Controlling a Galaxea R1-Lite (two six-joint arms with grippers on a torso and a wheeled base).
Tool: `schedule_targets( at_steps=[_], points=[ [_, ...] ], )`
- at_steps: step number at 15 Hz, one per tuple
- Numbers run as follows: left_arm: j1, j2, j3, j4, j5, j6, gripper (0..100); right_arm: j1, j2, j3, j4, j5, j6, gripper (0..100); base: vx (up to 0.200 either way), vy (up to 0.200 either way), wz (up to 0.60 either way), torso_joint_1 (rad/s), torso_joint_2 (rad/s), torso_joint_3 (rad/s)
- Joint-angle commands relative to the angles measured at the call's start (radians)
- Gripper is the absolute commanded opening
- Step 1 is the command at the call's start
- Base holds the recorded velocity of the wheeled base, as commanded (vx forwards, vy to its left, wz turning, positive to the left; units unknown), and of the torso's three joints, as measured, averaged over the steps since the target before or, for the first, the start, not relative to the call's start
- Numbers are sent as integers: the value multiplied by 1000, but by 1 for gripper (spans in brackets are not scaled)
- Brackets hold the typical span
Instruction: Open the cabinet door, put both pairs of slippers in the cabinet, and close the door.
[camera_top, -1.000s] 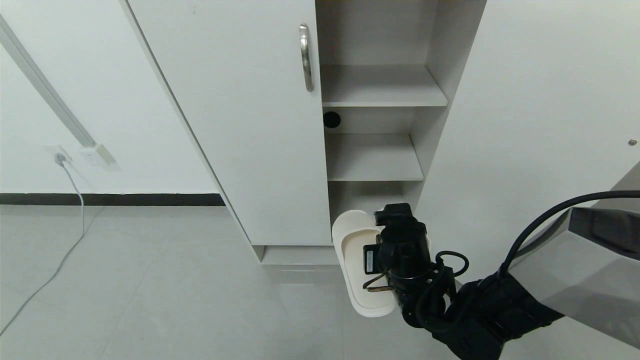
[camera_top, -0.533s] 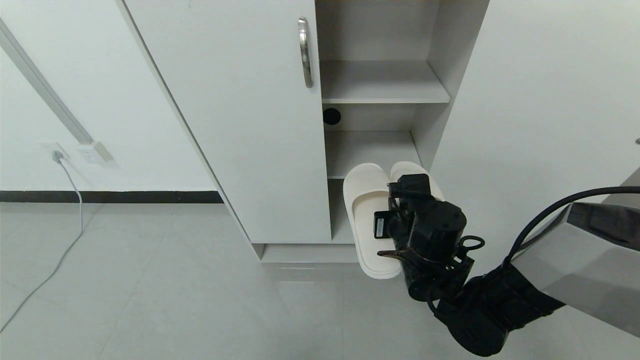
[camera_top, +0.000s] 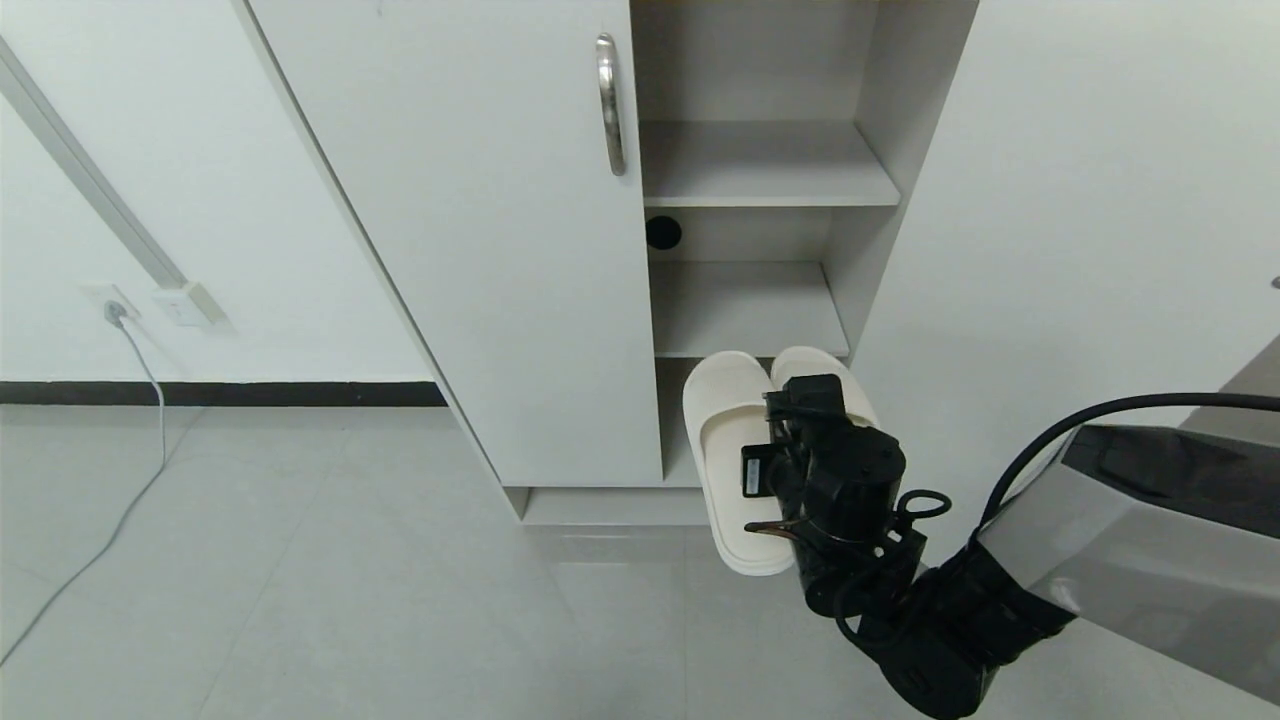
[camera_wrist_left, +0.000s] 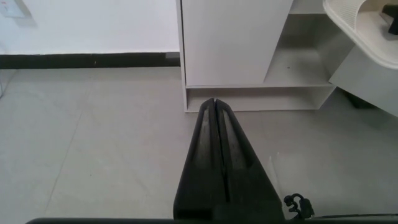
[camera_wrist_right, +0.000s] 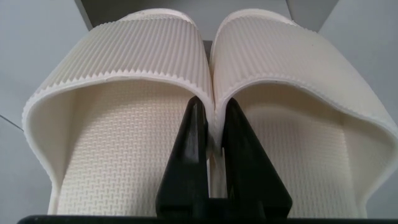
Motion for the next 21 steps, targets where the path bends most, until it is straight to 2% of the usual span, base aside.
schedule_targets(
  at_steps=[1,2,16,21],
  points=[
    [1,1,0,0,0,0,0,1,16,0,-2,0,2,0,0,0,0,0,0,0],
    [1,1,0,0,0,0,0,1,16,-2,-2,0,2,0,0,0,0,0,0,0],
    [1,1,0,0,-1,-2,0,-15,45,-10,-11,1,3,0,200,0,0,2,2,3],
    [1,1,0,0,-1,-2,0,-19,56,-59,-17,1,5,0,0,0,0,0,0,0]
  ],
)
